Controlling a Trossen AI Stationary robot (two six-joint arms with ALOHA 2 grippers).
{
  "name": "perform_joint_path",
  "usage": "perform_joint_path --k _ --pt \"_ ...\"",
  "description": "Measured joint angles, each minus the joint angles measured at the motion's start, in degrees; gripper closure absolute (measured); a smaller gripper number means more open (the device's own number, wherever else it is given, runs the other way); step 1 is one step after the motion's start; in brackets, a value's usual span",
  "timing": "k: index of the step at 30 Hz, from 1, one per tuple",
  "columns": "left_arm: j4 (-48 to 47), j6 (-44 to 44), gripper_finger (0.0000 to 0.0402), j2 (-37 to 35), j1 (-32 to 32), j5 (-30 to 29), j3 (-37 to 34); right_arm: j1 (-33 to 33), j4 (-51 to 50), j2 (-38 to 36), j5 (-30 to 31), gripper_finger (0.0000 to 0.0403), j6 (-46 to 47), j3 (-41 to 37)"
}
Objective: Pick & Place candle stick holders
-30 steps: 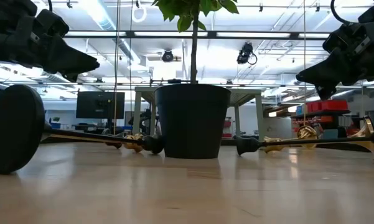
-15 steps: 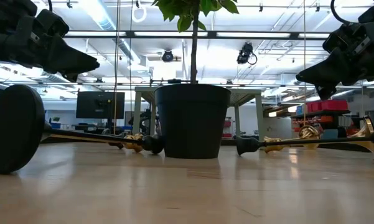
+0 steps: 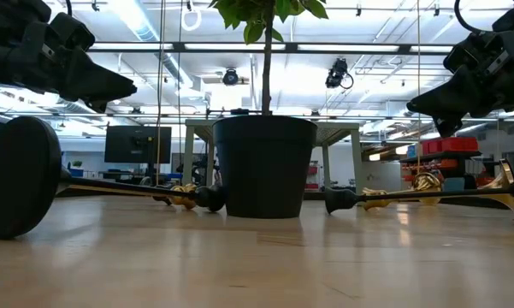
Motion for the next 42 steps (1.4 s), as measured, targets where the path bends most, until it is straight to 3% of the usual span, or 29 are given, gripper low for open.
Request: perform_joint_path --k 4,8,13,18,24,28,34,36,39,42 --pt "0.47 0.0 0.0303 -0.01 0.0 0.0 0.0 0.0 0.01 0.01 0.02 0.0381 -0.34 -0.01" --pt "0.45 -0.02 0.0303 -0.01 0.01 -0.01 0.0 -0.01 0.1 -0.01 3.0 0.0381 -9.61 0.01" --pt "0.47 0.02 0.0303 -0.01 0.01 -0.01 0.0 0.0 2.89 0.01 5.2 0.0381 -11.49 -0.01" --pt "0.58 -0.01 0.0303 -0.01 0.01 0.01 0.0 -0.02 13.45 -0.01 6.26 0.0381 -10.74 0.0" --pt "1.03 -3.9 0.0303 0.0 0.0 1.77 0.0 -0.02 30.34 -0.01 11.25 0.0381 -16.35 -0.01" --pt "1.1 -5.9 0.0303 -0.01 -0.01 1.41 0.0 0.02 39.11 -0.06 22.42 0.0381 -20.55 0.06" --pt "2.46 -6.0 0.0303 -0.01 -0.01 0.2 0.0 -0.43 44.28 0.0 22.36 0.0381 -25.58 0.28" --pt "3.24 -5.95 0.0303 -0.01 -0.01 -1.65 0.0 -0.85 40.87 0.03 21.44 0.0381 -25.88 3.55" --pt "3.72 -5.92 0.0303 -0.01 -0.01 -5.36 0.0 -1.97 14.73 2.85 27.48 0.0379 -25.88 15.48" --pt "3.68 -5.95 0.0303 -0.01 0.01 -8.08 0.0 -3.47 -6.93 10.15 32.67 0.0362 -22.73 28.79"
